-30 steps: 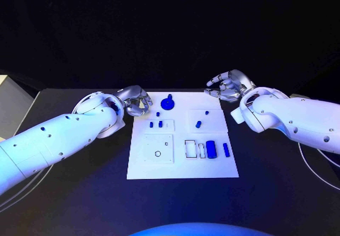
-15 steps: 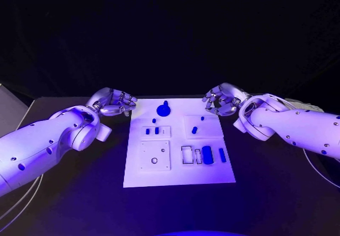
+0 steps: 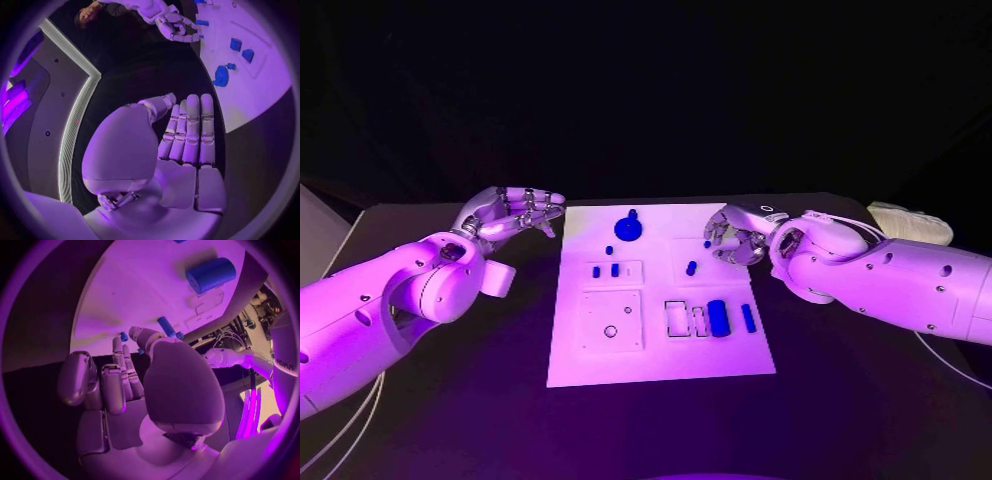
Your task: Assemble the parts on the task board
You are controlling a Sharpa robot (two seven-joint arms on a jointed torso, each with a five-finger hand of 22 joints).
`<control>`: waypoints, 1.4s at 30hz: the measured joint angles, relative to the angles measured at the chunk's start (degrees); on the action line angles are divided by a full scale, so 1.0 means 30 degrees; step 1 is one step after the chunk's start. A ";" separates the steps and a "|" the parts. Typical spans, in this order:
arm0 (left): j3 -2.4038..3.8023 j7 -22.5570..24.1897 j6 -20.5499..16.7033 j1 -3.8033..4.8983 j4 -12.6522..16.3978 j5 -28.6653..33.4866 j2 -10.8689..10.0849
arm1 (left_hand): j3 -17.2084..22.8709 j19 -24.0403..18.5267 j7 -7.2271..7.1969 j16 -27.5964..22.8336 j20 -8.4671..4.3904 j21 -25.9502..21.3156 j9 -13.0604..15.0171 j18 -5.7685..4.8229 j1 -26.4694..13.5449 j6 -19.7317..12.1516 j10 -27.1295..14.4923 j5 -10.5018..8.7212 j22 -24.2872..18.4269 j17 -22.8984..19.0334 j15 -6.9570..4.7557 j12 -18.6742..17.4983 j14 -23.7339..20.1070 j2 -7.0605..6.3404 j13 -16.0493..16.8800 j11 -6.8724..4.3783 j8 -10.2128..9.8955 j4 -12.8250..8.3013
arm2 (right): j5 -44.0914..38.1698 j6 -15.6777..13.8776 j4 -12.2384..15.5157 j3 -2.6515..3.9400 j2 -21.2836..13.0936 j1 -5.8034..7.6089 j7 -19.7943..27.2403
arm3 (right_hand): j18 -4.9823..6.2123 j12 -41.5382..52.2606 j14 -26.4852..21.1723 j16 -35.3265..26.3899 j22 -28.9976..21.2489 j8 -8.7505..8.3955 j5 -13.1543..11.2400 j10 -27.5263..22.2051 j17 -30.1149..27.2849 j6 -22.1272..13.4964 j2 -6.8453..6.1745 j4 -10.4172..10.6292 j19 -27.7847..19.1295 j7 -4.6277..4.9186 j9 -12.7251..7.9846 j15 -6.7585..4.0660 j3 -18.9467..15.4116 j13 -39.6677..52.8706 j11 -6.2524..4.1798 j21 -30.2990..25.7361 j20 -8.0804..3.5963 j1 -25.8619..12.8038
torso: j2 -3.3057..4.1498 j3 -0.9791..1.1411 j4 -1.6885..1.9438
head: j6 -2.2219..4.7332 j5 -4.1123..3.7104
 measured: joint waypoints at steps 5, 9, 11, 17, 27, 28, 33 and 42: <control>0.0060 0.0238 0.0079 -0.0104 0.0155 0.0886 -0.0059 | 0.0000 0.0000 0.0000 -0.0072 0.0000 0.0000 -0.0016 -0.0001 -0.0001 -0.0001 -0.0069 0.0000 -0.0045 -0.0021 0.0000 0.0000 0.0000 0.0000 -0.0009 0.0070 -0.0073 0.0000 | -0.1037 -0.0061 -0.0107 0.0000 0.0290 -0.0058 -0.0578 | 0.0000 -0.0100 0.0000 0.0000 0.0007 0.0000 0.0000 0.0112 0.0000 0.0000 0.0082 0.0001 0.0000 0.0001 -0.0002 -0.0001 -0.0001 -0.0172 0.0032 0.0000 0.0000 -0.0082 | 0.0011 -0.0011 0.0020 | -0.0024 -0.0062; 0.0071 0.0338 0.0112 -0.0155 0.0259 0.1289 -0.0089 | 0.0001 0.0000 0.0067 -0.0072 0.0000 -0.0077 -0.0016 -0.0001 -0.0001 -0.0071 -0.0069 0.0000 -0.0050 -0.0045 0.0000 0.0000 0.0000 0.0001 -0.0009 0.0069 -0.0073 0.0000 | -0.1522 -0.0236 -0.0170 0.0001 0.0391 -0.0066 -0.0952 | 0.0000 -0.0101 0.0000 0.0000 -0.0011 0.0000 0.0122 0.0150 0.0000 0.0000 0.0082 0.0001 -0.0001 0.0001 -0.0002 -0.0001 -0.0001 -0.0275 0.0002 0.0000 0.0000 -0.0082 | 0.0024 -0.0022 0.0042 | -0.0055 -0.0081; 0.0073 0.0369 0.0123 -0.0172 0.0280 0.1422 -0.0097 | -0.0062 0.0001 0.0067 -0.0073 0.0000 -0.0077 -0.0037 -0.0001 0.0000 -0.0071 -0.0069 0.0000 -0.0091 -0.0045 0.0000 0.0000 0.0000 0.0000 -0.0033 0.0069 -0.0073 0.0063 | -0.1683 -0.0332 -0.0189 0.0002 0.0420 -0.0067 -0.1096 | 0.0000 -0.0101 0.0000 0.0000 -0.0026 0.0000 0.0122 0.0154 0.0000 0.0000 0.0082 0.0001 0.0000 0.0001 -0.0017 0.0000 -0.0001 -0.0298 0.0007 0.0000 0.0000 -0.0082 | 0.0035 -0.0029 0.0042 | -0.0073 -0.0064; 0.0079 0.0414 0.0149 -0.0199 0.0292 0.1713 -0.0101 | -0.0081 0.0001 0.0066 -0.0164 0.0000 -0.0077 -0.0038 -0.0002 -0.0001 -0.0072 -0.0137 0.0000 -0.0122 -0.0068 0.0000 0.0000 0.0001 0.0000 -0.0032 0.0138 -0.0073 0.0081 | -0.2042 -0.0538 -0.0282 0.0003 0.0659 -0.0076 -0.1422 | 0.0000 -0.0101 0.0001 0.0000 -0.0062 -0.0077 0.0232 0.0403 0.0000 0.0059 0.0133 0.0043 0.0000 -0.0059 -0.0021 -0.0001 0.0120 -0.0414 -0.0020 0.0000 0.0000 -0.0132 | 0.0051 -0.0013 0.0004 | -0.0125 -0.0027; 0.0081 0.0414 0.0223 -0.0252 0.0276 0.1872 -0.0055 | -0.0132 0.0001 0.0065 -0.0164 0.0000 -0.0166 -0.0064 -0.0002 0.0000 -0.0072 -0.0136 0.0000 -0.0181 -0.0090 0.0070 0.0000 0.0071 0.0000 -0.0047 0.0138 -0.0151 0.0133 | -0.2253 -0.0512 -0.0718 0.0002 0.1014 -0.0097 -0.1658 | 0.0000 -0.0222 0.0001 0.0000 -0.0066 -0.0077 -0.0189 0.1139 0.0000 0.0858 0.0155 -0.0153 0.0000 -0.0236 0.0042 -0.0002 0.1272 -0.0931 -0.0237 -0.0072 -0.0001 -0.0146 | 0.0038 0.0000 0.0000 | -0.0218 -0.0048; 0.0081 0.0411 0.0229 -0.0255 0.0279 0.1875 -0.0054 | -0.0136 0.0005 0.0100 -0.0163 0.0004 -0.0229 -0.0064 -0.0003 0.0000 -0.0108 -0.0173 0.0000 -0.0200 -0.0090 0.0070 0.0000 0.0071 0.0000 -0.0060 0.0101 -0.0150 0.0129 | -0.2261 -0.0497 -0.0749 0.0001 0.1041 -0.0102 -0.1671 | 0.0000 -0.0269 0.0001 0.0000 -0.0066 -0.0061 -0.0189 0.1248 -0.0001 0.1003 0.0215 -0.0154 0.0000 -0.0239 0.0073 -0.0002 0.1435 -0.0979 -0.0217 -0.0072 -0.0001 -0.0086 | 0.0035 0.0000 0.0000 | -0.0225 -0.0048; 0.0081 0.0372 0.0264 -0.0277 0.0300 0.1876 -0.0053 | -0.0188 0.0180 0.0134 -0.0163 0.0037 -0.0241 -0.0065 0.0001 0.0000 -0.0144 -0.0274 0.0000 -0.0235 -0.0090 0.0138 0.0000 0.0140 0.0000 -0.0082 0.0137 -0.0151 0.0076 | -0.2291 -0.0359 -0.0811 -0.0009 0.1179 -0.0168 -0.1713 | -0.0001 -0.0382 0.0000 0.0000 -0.0066 0.0157 -0.0260 0.1693 0.0000 0.1515 0.0403 -0.0309 0.0009 -0.0326 0.0185 -0.0002 0.1841 -0.1203 -0.0317 -0.0072 -0.0010 -0.0096 | 0.0026 -0.0002 0.0005 | -0.0260 -0.0048; 0.0082 0.0282 0.0296 -0.0295 0.0323 0.1850 -0.0044 | -0.0186 0.0180 0.0133 -0.0163 0.0037 -0.0240 -0.0086 0.0001 0.0000 -0.0144 -0.0274 0.0000 -0.0260 -0.0089 0.0062 0.0000 0.0216 0.0000 -0.0081 0.0136 -0.0150 0.0077 | -0.2269 -0.0225 -0.0873 0.0013 0.1296 -0.0211 -0.1690 | -0.0002 -0.0665 -0.0062 0.0000 -0.0111 0.0572 -0.0261 0.2261 0.0000 0.2377 0.0756 -0.0629 0.0070 -0.0601 0.0424 -0.0216 0.2163 -0.1436 -0.0551 -0.0222 -0.0215 -0.0146 | 0.0024 0.0002 -0.0004 | -0.0306 0.0007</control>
